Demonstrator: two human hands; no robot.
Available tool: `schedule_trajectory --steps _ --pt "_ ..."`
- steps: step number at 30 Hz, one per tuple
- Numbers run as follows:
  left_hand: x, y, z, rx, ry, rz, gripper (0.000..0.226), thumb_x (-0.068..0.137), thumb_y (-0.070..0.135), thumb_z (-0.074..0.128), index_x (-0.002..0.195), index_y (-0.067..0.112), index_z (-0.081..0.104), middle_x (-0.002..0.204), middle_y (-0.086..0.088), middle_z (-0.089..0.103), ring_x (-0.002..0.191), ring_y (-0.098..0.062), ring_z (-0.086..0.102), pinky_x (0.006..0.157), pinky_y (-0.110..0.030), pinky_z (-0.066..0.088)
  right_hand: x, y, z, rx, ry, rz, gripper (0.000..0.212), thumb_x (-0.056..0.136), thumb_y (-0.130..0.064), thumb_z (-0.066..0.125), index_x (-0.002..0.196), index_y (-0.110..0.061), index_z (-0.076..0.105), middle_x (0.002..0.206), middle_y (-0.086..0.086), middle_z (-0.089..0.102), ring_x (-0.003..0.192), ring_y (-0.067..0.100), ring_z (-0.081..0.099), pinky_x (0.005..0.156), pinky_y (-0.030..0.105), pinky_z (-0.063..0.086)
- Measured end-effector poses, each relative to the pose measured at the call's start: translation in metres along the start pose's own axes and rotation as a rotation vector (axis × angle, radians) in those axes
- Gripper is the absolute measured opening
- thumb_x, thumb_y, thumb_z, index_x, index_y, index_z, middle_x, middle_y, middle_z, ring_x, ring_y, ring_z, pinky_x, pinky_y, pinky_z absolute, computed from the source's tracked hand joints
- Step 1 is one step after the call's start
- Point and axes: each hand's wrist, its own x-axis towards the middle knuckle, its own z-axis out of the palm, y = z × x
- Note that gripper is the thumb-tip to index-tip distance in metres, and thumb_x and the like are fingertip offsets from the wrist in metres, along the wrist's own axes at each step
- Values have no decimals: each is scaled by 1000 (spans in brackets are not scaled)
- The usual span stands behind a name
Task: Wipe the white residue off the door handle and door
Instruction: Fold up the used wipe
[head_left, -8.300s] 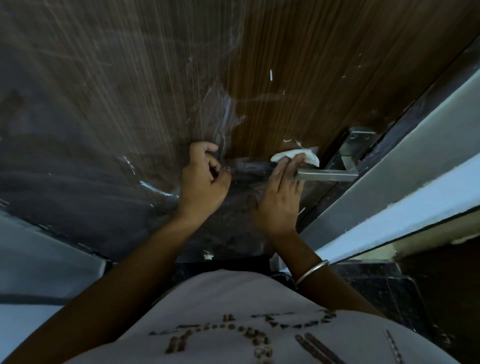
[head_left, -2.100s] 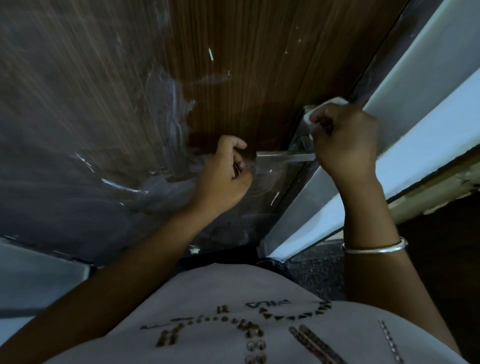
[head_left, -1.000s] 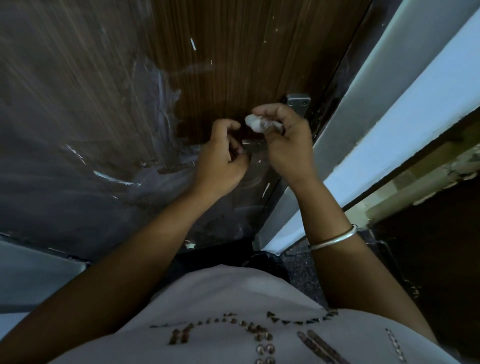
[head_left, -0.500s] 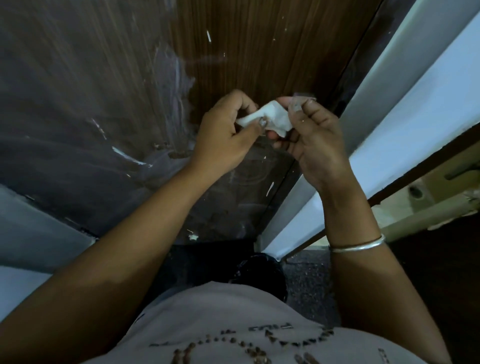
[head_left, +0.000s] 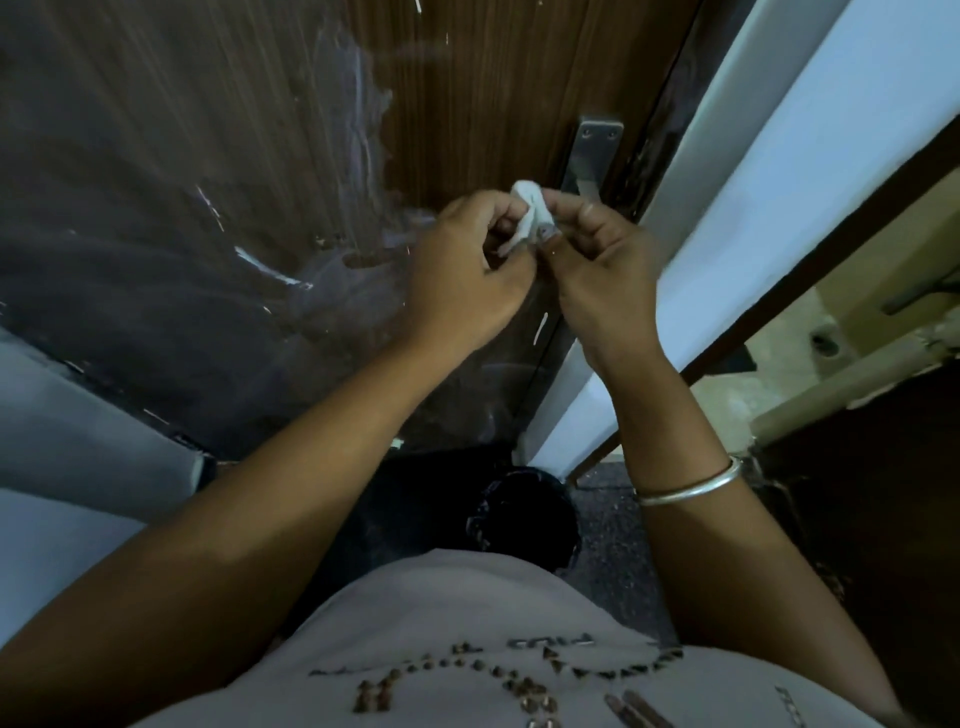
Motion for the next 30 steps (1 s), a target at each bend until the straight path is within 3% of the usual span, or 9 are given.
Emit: schedule_trajectory --steps 2,5,9,13,17,20,24,26,30 --pt "-18 0 -2 -32 -81 -42 31 82 12 60 113 12 58 113 -7 63 101 -10 60 85 -20 50 -17 2 2 10 17 22 27 90 -3 58 117 -3 61 107 9 69 99 17 66 88 37 55" --pt "-49 2 -5 -135 -146 -110 36 79 10 59 115 12 56 113 -2 63 104 -7 59 89 -23 50 -41 8 4 -14 71 67 23 85 0 64 106 -8 64 95 3 69 90 16 66 82 39 57" --pt "-83 -5 -4 -290 -205 -199 36 75 4 57 106 19 47 101 4 62 98 -1 60 82 -18 49 -69 25 5 -88 107 114 32 81 9 58 94 -20 58 88 0 63 84 20 63 77 45 57" --pt "-104 -18 2 -182 -178 -230 45 77 4 62 118 16 50 100 -2 53 85 -3 57 75 -8 43 -94 43 8 -115 39 229 43 82 14 56 74 -28 61 77 -7 62 75 13 61 76 45 56" --pt "-114 -36 11 -14 -243 -290 14 78 9 66 89 16 66 94 -2 54 79 -9 57 73 -10 44 -110 65 1 -18 7 393 38 80 17 59 64 -16 66 73 4 65 77 24 63 82 53 55" --pt "-124 -47 27 1 -378 -395 12 79 12 68 91 14 67 101 -7 63 89 -17 64 81 -29 52 -118 89 -11 -186 -11 433 24 77 13 65 70 -9 72 80 9 68 83 28 66 83 46 55" --pt "-135 -62 52 37 -554 -503 32 83 13 64 114 11 60 115 -9 64 101 -19 62 89 -35 51 -132 128 -30 -608 -48 332 14 80 4 63 84 -4 74 92 14 72 84 25 67 81 20 48" --pt "-139 -70 64 41 -617 -558 36 84 13 63 120 12 56 120 -8 62 104 -18 61 91 -36 50 -138 150 -36 -693 -83 391 16 82 3 58 88 -4 71 95 16 71 88 28 66 80 25 48" --pt "-145 -82 80 36 -678 -641 38 86 14 61 123 9 53 125 -8 60 109 -17 59 81 -17 45 -146 193 -42 -788 -157 499 20 79 5 53 91 0 69 101 23 66 90 37 63 81 34 50"
